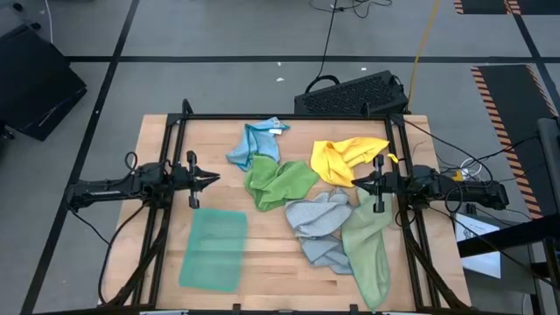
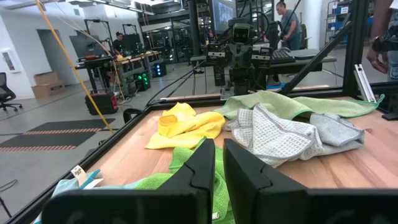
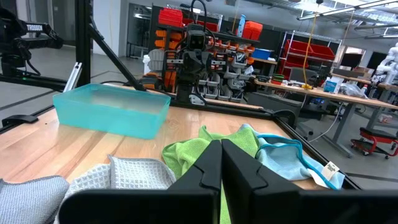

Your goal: Fold microfiber towels

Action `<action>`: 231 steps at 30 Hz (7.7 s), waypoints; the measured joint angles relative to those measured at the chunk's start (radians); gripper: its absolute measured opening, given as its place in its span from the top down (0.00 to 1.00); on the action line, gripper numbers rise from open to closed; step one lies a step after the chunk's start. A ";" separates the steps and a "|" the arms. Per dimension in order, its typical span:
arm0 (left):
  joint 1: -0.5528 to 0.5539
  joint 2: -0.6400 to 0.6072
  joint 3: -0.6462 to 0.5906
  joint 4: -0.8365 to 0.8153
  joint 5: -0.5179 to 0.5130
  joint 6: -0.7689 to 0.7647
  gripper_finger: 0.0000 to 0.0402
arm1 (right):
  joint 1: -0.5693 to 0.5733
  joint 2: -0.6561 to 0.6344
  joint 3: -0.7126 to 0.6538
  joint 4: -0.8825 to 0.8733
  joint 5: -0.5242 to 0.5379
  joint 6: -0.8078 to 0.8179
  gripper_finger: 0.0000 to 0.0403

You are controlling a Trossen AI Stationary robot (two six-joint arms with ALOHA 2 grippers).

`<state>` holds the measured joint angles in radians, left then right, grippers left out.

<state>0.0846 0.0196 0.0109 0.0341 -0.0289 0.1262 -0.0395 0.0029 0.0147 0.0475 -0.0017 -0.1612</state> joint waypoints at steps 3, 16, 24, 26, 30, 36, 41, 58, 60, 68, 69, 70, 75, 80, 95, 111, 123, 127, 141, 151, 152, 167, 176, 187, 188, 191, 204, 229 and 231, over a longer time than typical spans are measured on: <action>0.000 0.000 0.000 0.000 0.000 0.000 0.91 | 0.000 0.000 0.000 0.000 0.000 0.000 1.00; 0.000 0.000 0.000 0.000 0.000 0.000 0.91 | 0.000 0.000 0.000 0.000 0.000 0.000 1.00; 0.000 0.000 0.000 0.000 0.000 0.000 0.91 | 0.000 0.000 0.000 0.000 0.000 0.000 1.00; 0.000 0.000 0.000 0.000 0.000 0.000 0.91 | 0.000 0.000 0.000 0.000 0.000 0.000 1.00; 0.000 0.000 0.000 0.000 0.000 0.000 0.91 | 0.000 0.000 0.000 0.000 0.000 0.000 1.00; 0.000 0.000 0.000 0.000 0.000 0.000 0.91 | 0.000 0.000 0.000 0.000 0.000 0.000 1.00; 0.000 0.000 0.000 0.000 0.000 0.000 0.91 | 0.000 0.000 0.000 0.000 0.000 0.000 1.00; 0.000 0.000 0.000 0.000 0.000 0.000 0.91 | 0.000 0.000 0.000 0.000 0.000 0.000 1.00; 0.000 0.000 0.000 0.000 0.000 0.000 0.91 | 0.000 0.000 0.000 0.000 0.000 0.000 1.00; 0.000 0.000 0.000 0.000 0.000 0.000 0.91 | 0.000 0.000 0.000 0.000 0.000 -0.015 1.00; 0.000 0.000 0.000 0.000 0.000 0.000 0.91 | 0.000 0.000 0.000 0.000 0.000 -0.015 1.00; 0.000 0.000 0.000 0.000 0.000 0.000 0.91 | 0.000 0.000 0.000 0.000 0.000 -0.010 1.00; 0.000 0.000 0.000 0.000 0.000 0.000 0.91 | 0.000 0.000 0.000 0.000 0.000 -0.006 1.00; 0.000 0.000 0.000 0.000 0.000 0.000 0.91 | 0.000 0.000 0.000 0.004 0.005 -0.007 1.00; 0.000 0.000 0.000 0.021 0.000 0.000 0.91 | 0.000 0.000 0.000 0.235 0.006 0.004 1.00; 0.000 0.000 0.000 0.176 -0.019 -0.198 0.91 | 0.109 0.337 0.164 0.394 0.286 0.507 1.00; -0.044 0.155 0.419 -0.108 -0.052 -0.360 0.99 | 0.311 0.830 0.455 0.388 0.292 0.433 1.00; -0.058 0.286 0.643 -0.233 -0.054 -0.369 0.99 | 0.358 0.901 0.480 0.399 0.341 0.436 1.00; -0.087 0.757 1.436 -0.691 -0.054 -0.277 1.00 | 0.459 0.929 0.483 0.414 0.426 0.399 1.00; -0.087 1.048 1.905 -0.930 0.002 -0.258 1.00 | 0.460 0.929 0.483 0.413 0.422 0.388 1.00; -0.087 1.072 1.933 -0.940 0.001 -0.259 1.00 | 0.460 0.929 0.483 0.413 0.421 0.397 1.00; -0.121 1.265 2.003 -0.968 -0.051 -0.413 0.99 | 0.460 0.810 0.484 0.308 0.287 0.633 1.00; -0.188 1.331 2.002 -0.881 -0.188 -0.420 0.99 | 0.460 0.655 0.484 0.207 0.158 0.694 1.00; -0.236 1.342 2.002 -0.844 -0.209 -0.418 0.99 | 0.451 0.612 0.747 -0.060 0.176 0.681 1.00; -0.236 1.341 2.002 -0.844 -0.209 -0.417 0.99 | 0.446 0.623 0.801 -0.118 0.188 0.641 1.00; -0.225 1.340 2.002 -0.844 -0.209 -0.404 0.99 | 0.427 0.657 0.967 -0.276 0.231 0.546 1.00; -0.177 1.340 2.002 -0.895 -0.210 -0.341 0.99 | 0.328 0.974 1.648 -0.828 0.293 0.496 1.00; -0.144 1.413 1.948 -1.098 -0.185 -0.501 0.86 | 0.294 1.233 1.842 -0.988 0.287 0.524 1.00; -0.140 1.428 1.943 -1.138 -0.184 -0.507 0.83 | 0.294 1.226 1.842 -1.010 0.288 0.506 1.00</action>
<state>-0.0550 1.4479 1.9541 -1.1036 -0.2129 -0.3807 0.2550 1.2285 1.8567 -0.9622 0.2862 0.3445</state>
